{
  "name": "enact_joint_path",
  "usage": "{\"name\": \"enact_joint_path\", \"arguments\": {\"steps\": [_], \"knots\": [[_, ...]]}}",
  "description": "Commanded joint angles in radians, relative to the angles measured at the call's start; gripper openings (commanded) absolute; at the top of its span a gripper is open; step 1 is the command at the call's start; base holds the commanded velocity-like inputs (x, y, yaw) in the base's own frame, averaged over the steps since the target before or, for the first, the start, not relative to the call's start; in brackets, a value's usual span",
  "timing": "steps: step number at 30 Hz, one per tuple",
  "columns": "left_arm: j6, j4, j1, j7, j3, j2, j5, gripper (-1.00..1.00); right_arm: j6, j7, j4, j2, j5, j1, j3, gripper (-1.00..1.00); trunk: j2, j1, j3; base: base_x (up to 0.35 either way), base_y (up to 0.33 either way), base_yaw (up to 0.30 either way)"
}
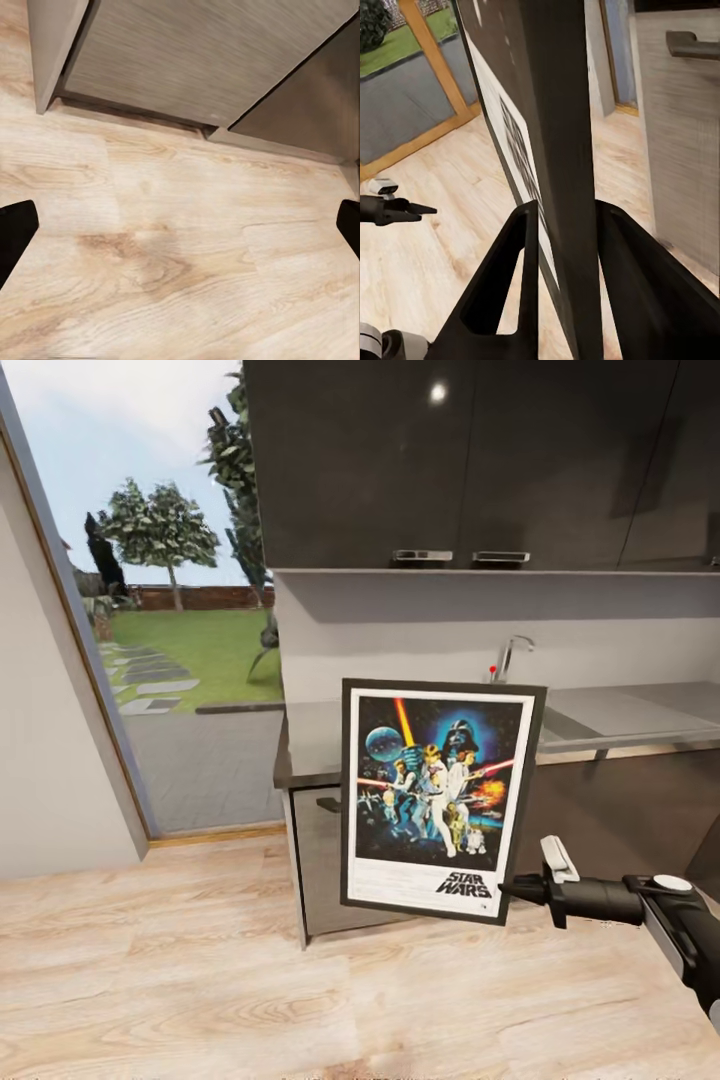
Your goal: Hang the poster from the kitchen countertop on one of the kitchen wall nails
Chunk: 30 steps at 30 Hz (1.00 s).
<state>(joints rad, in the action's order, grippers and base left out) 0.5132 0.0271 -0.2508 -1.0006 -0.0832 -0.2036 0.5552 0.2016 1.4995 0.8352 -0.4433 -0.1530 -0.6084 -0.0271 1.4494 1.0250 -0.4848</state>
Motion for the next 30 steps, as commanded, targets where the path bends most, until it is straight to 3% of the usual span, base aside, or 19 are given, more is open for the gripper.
{"name": "enact_joint_path", "arguments": {"steps": [1, 14, 30], "knots": [[0.003, -0.001, -0.001, -0.001, -0.007, 0.000, -0.006, 1.00, 0.029, 0.007, 0.006, 0.000, -0.003, -0.001, 0.000, -1.00, 0.001, 0.000, -0.003, 0.000, 0.000, 0.000], [0.004, -0.001, -0.001, 0.002, -0.007, 0.001, -0.007, 1.00, 0.051, 0.007, 0.042, 0.001, -0.005, 0.000, 0.001, -1.00, 0.001, 0.000, -0.024, 0.000, 0.000, 0.000], [0.002, -0.001, -0.001, 0.003, -0.007, 0.001, -0.008, 1.00, 0.051, 0.008, 0.052, 0.002, -0.006, 0.001, 0.001, -1.00, -0.111, -0.061, 0.000, 0.000, 0.000, 0.000]]}}
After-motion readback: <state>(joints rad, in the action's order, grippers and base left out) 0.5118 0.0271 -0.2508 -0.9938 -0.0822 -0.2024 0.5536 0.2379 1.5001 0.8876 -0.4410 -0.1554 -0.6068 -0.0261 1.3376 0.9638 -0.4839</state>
